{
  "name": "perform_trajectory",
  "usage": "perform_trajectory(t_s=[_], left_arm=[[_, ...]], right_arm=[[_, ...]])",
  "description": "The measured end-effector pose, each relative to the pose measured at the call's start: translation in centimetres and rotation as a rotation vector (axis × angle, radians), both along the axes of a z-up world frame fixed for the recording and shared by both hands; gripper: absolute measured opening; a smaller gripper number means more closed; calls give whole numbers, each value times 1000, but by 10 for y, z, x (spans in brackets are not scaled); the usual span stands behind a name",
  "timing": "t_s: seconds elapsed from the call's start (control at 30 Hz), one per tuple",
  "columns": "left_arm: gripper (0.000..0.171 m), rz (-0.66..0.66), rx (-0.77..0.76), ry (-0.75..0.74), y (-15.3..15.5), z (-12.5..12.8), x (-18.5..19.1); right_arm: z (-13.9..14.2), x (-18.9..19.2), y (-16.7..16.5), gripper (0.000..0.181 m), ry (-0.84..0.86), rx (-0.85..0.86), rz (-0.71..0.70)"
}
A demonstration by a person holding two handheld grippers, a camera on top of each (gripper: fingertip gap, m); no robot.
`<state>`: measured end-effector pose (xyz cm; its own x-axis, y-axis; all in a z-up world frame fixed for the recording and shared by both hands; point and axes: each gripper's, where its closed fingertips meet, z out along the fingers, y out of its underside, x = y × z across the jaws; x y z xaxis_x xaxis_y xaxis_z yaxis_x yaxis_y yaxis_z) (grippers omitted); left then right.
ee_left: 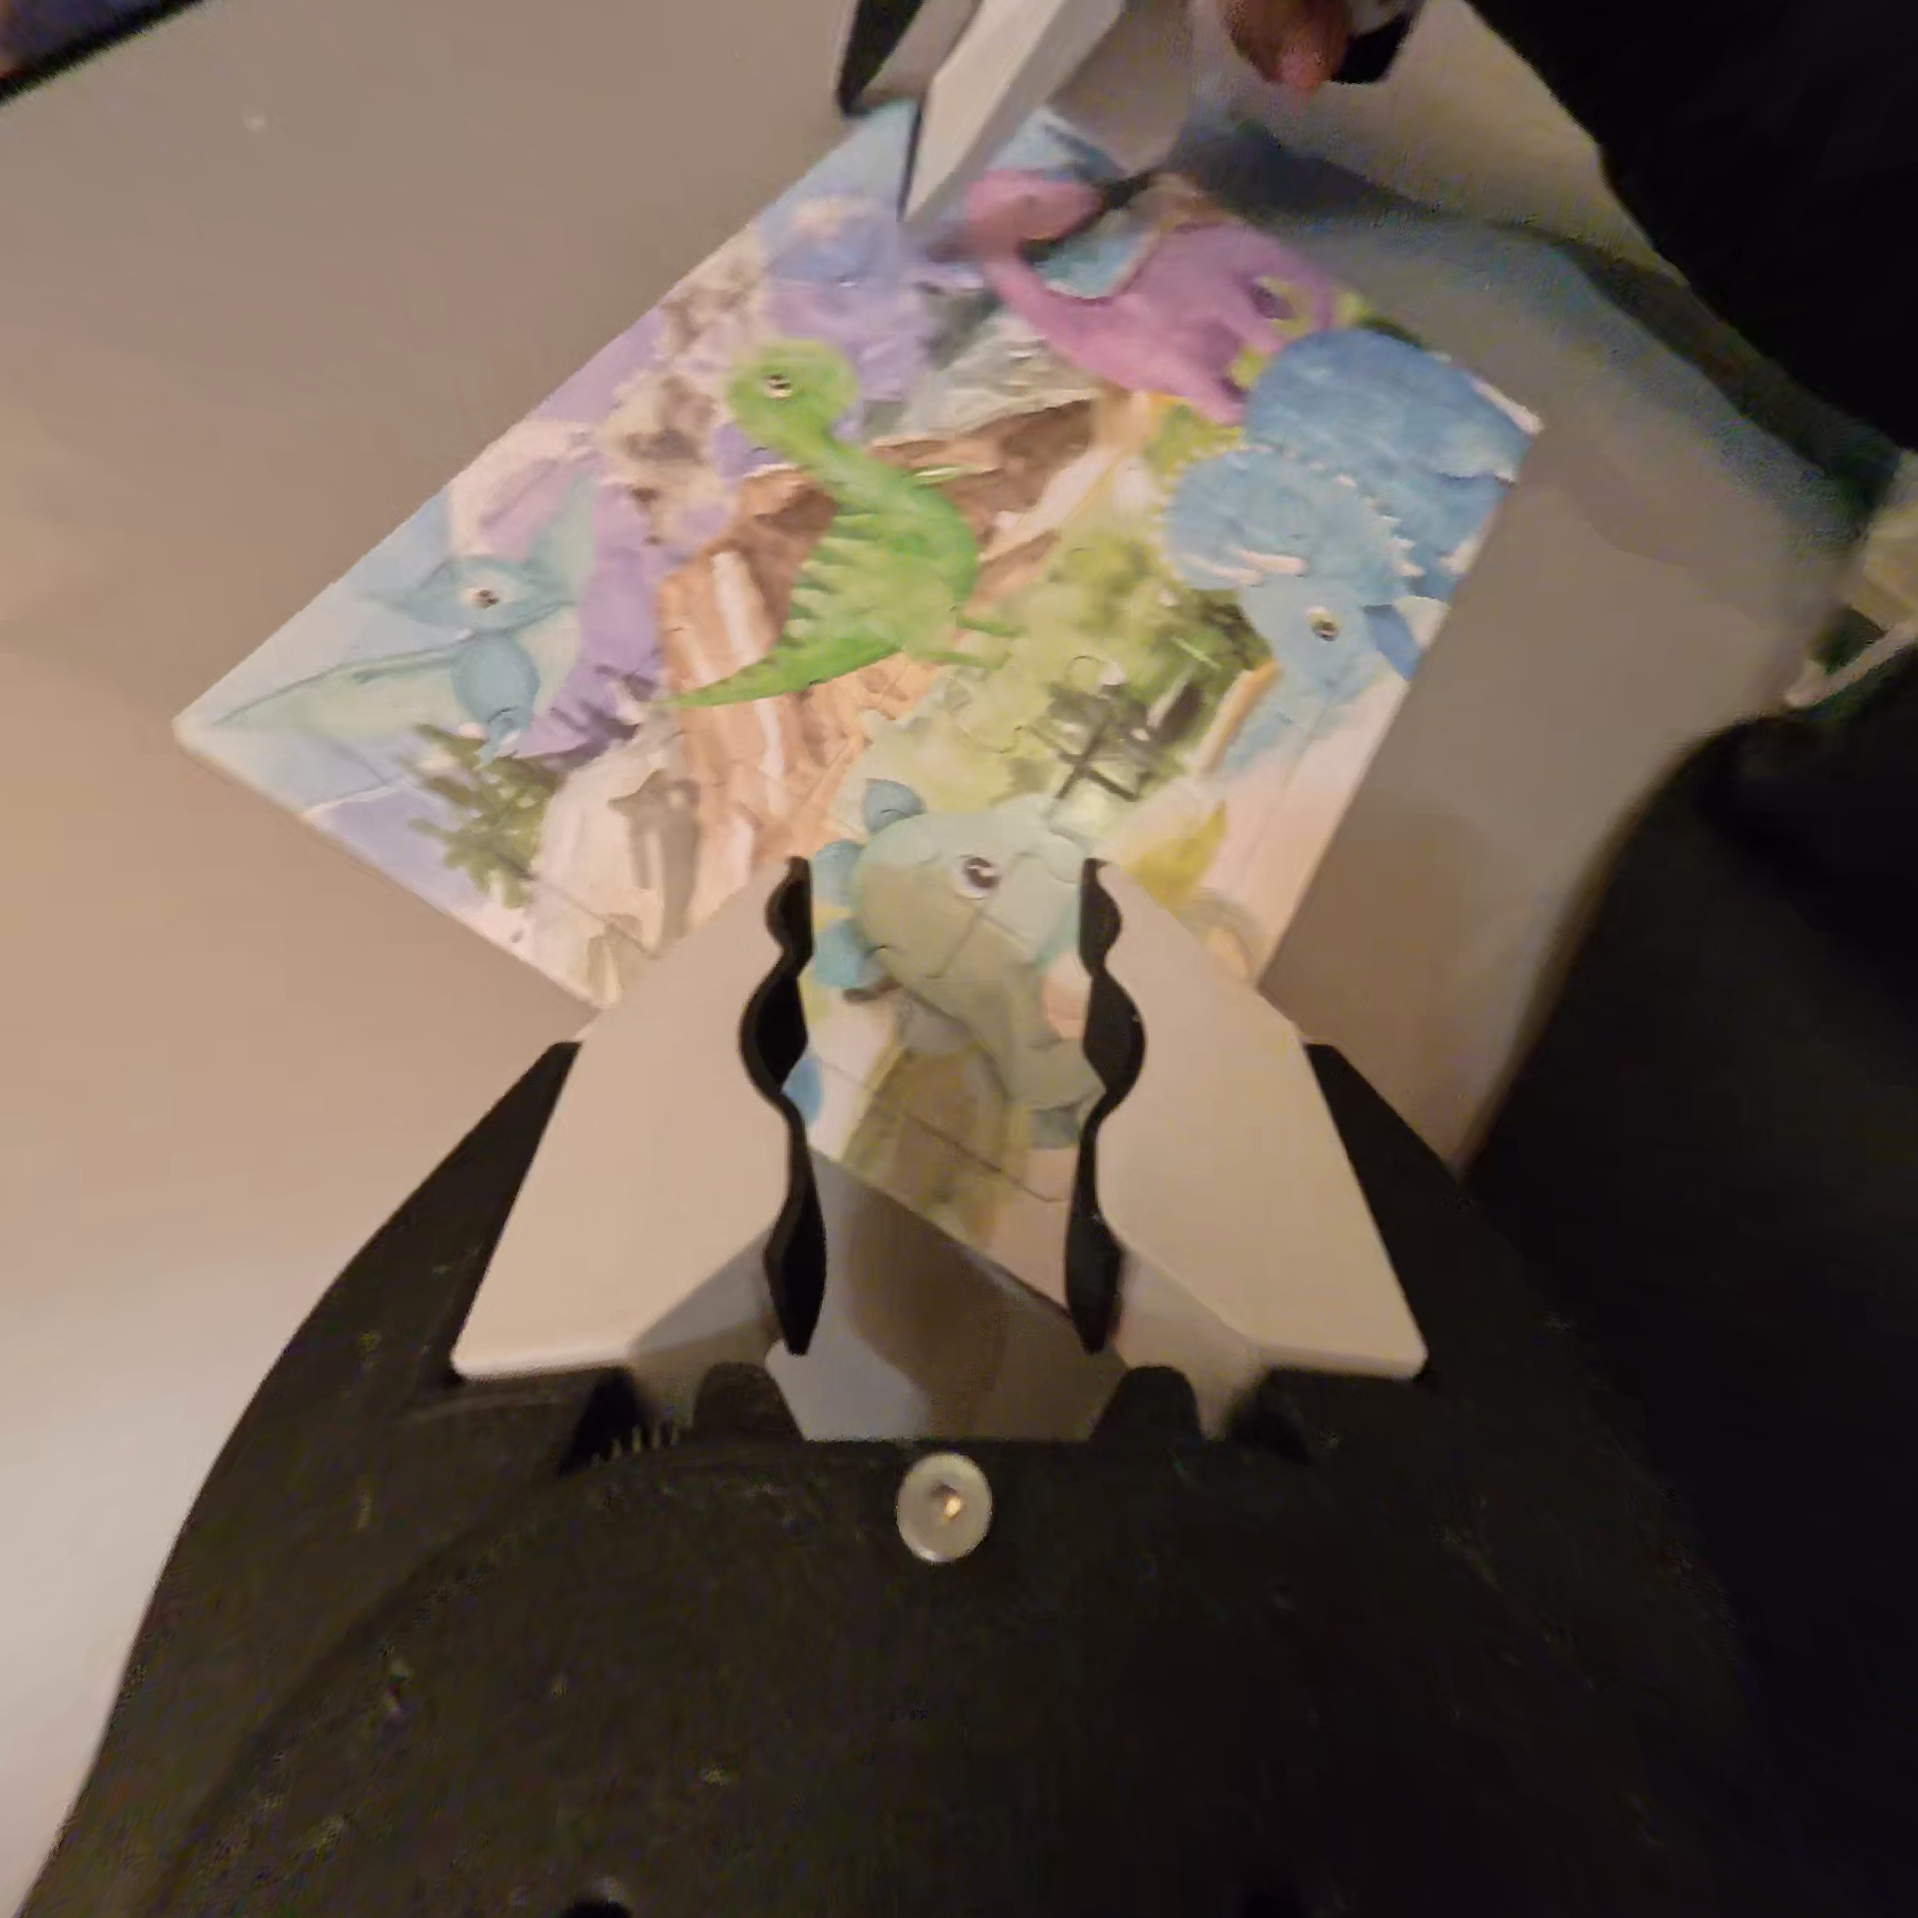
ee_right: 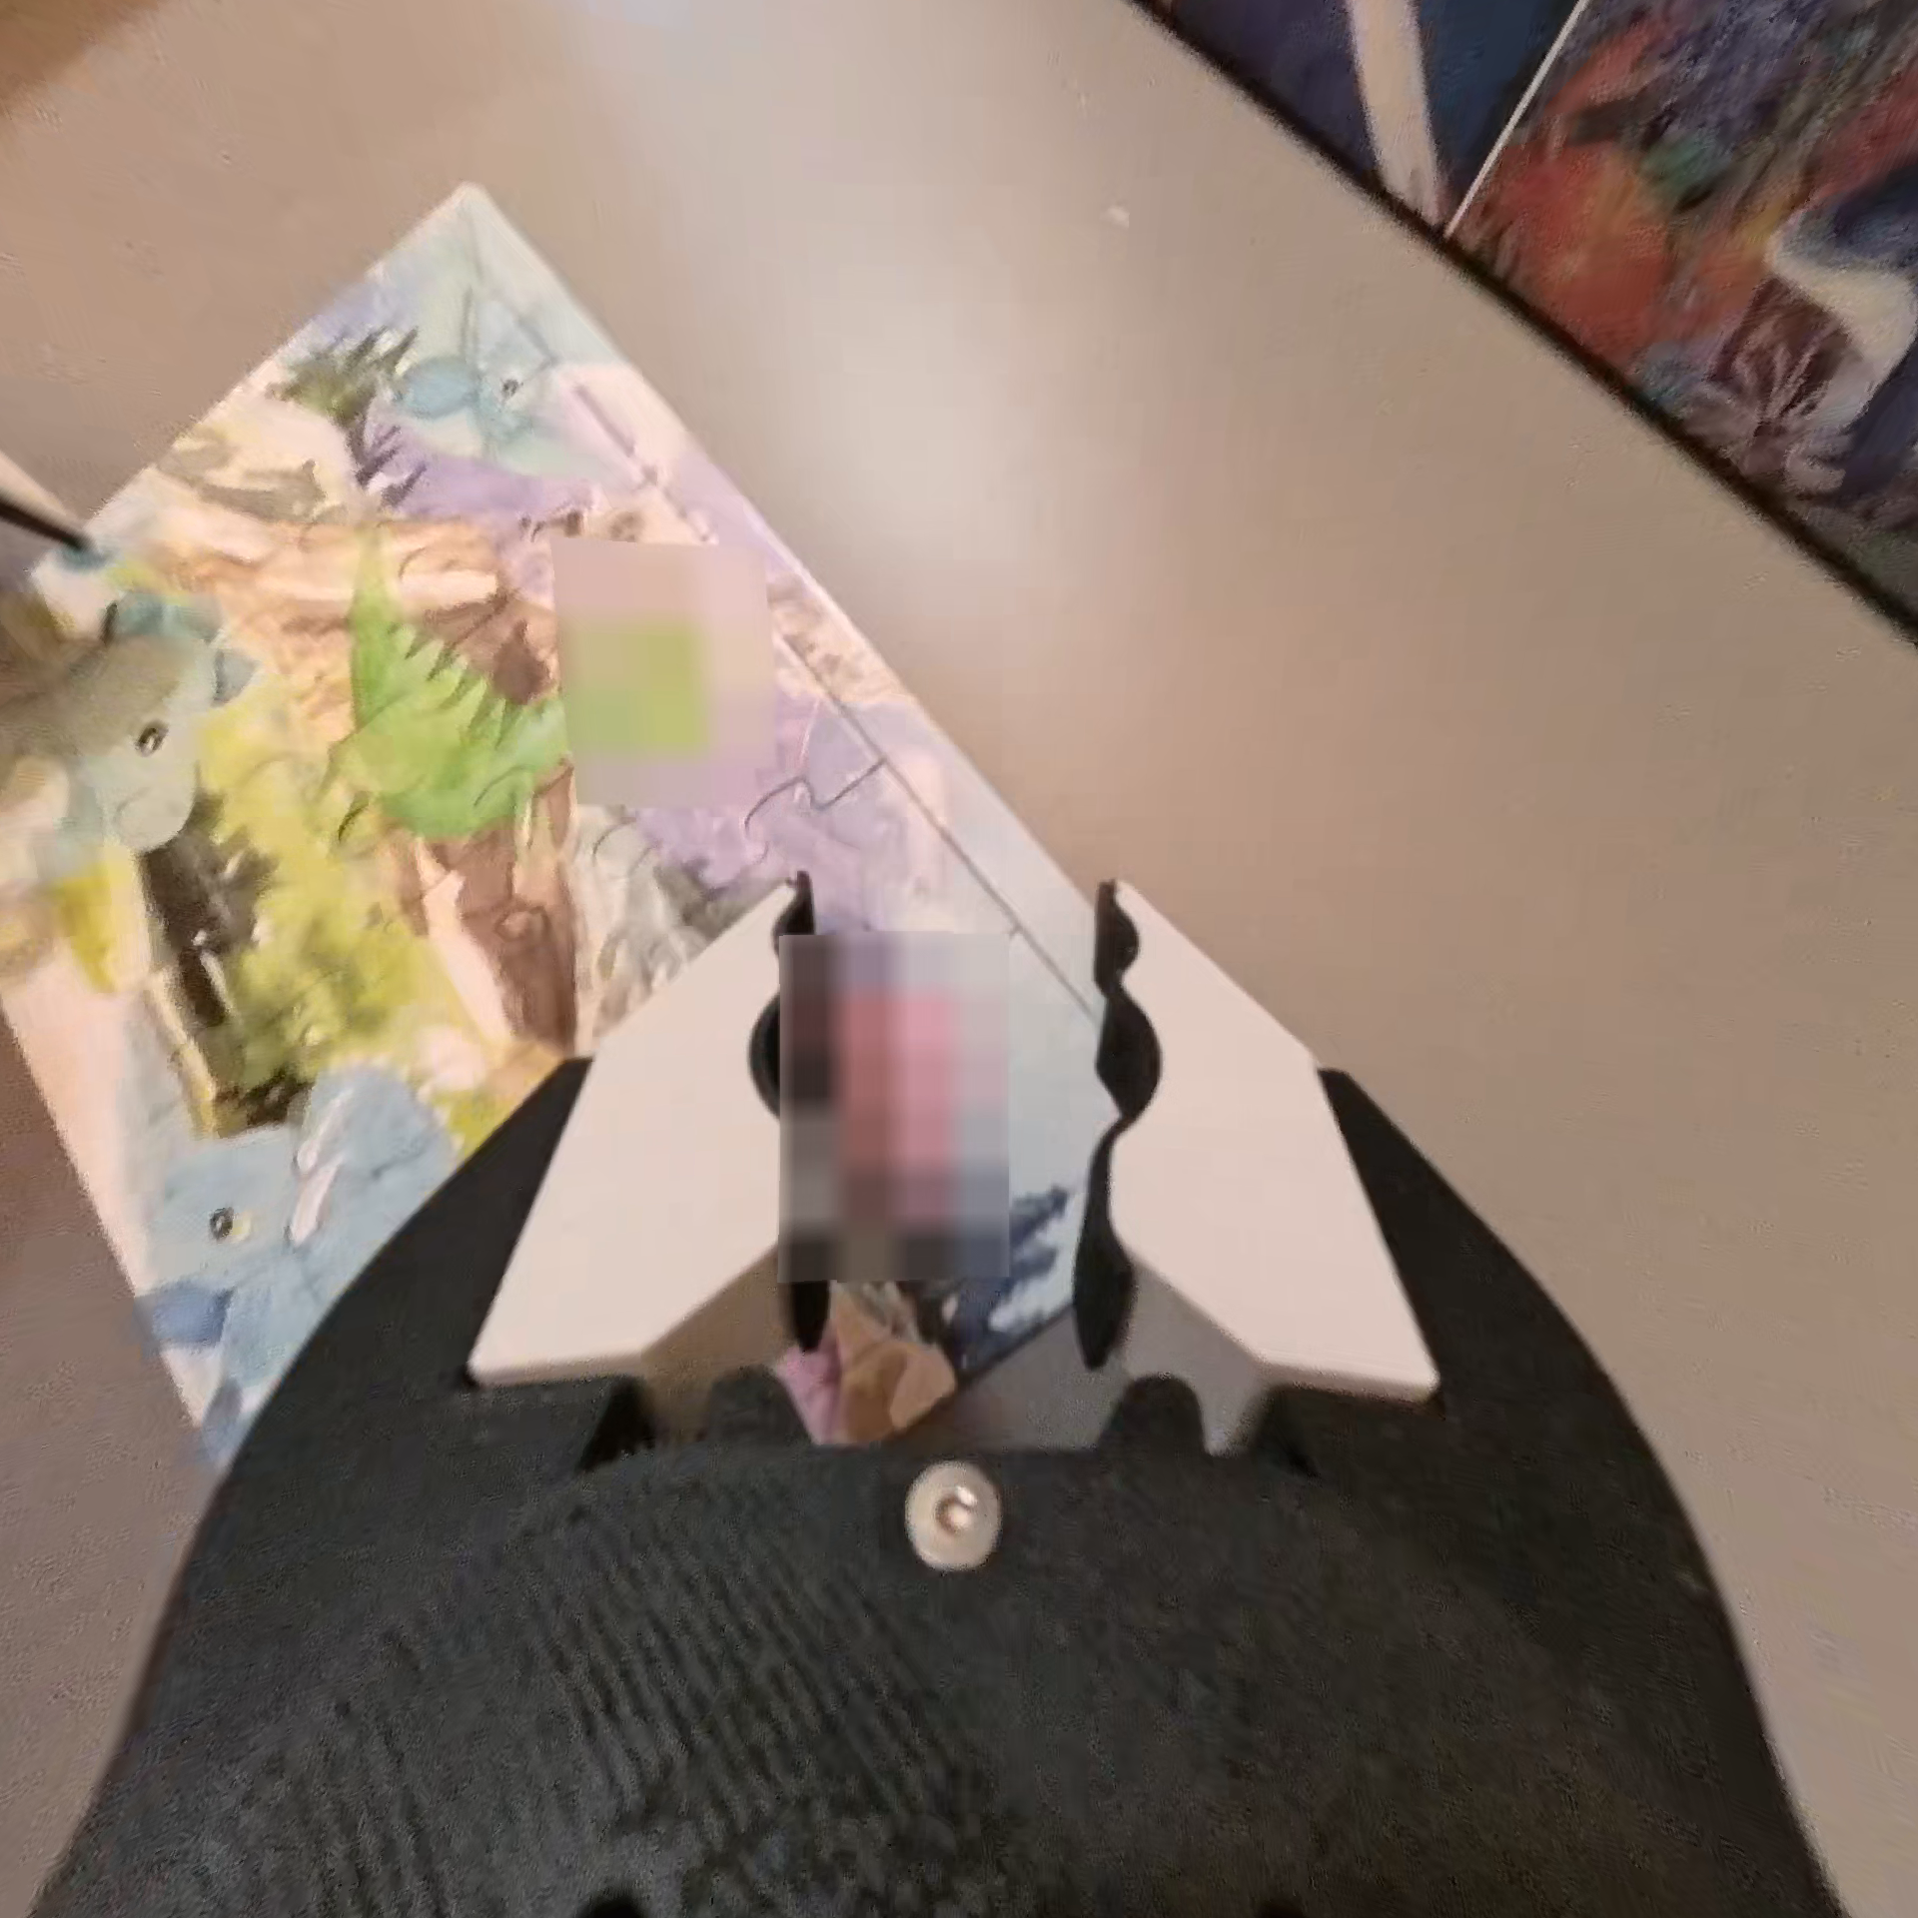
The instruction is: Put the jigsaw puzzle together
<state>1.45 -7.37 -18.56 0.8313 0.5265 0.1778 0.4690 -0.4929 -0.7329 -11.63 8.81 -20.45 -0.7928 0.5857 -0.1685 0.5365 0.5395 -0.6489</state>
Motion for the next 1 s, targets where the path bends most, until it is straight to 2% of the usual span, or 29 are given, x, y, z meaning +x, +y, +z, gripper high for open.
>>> perform_trajectory(t_s=[0.13,0.3,0.43,0.6,0.7,0.8,0.9,1.0], left_arm=[[63,-96,-59,41,6,-8,18],[67,-75,-95,78,2,-8,26],[69,-69,-39,84,5,4,34],[75,-81,-123,141,5,-6,42],[75,-124,-80,179,17,4,57],[75,-164,-43,196,31,15,77],[75,-198,-97,239,38,14,93],[75,-190,-134,273,39,11,107]], right_arm=[[-3,28,18,53,0,109,72],[-5,75,39,53,-20,236,76],[-5,124,57,53,-42,256,-3],[-5,191,75,55,-48,268,-104],[-5,226,82,56,-49,262,-157],[-4,253,84,56,-35,244,-196],[-4,271,86,56,7,204,-234],[-3,285,110,60,17,199,-366]])
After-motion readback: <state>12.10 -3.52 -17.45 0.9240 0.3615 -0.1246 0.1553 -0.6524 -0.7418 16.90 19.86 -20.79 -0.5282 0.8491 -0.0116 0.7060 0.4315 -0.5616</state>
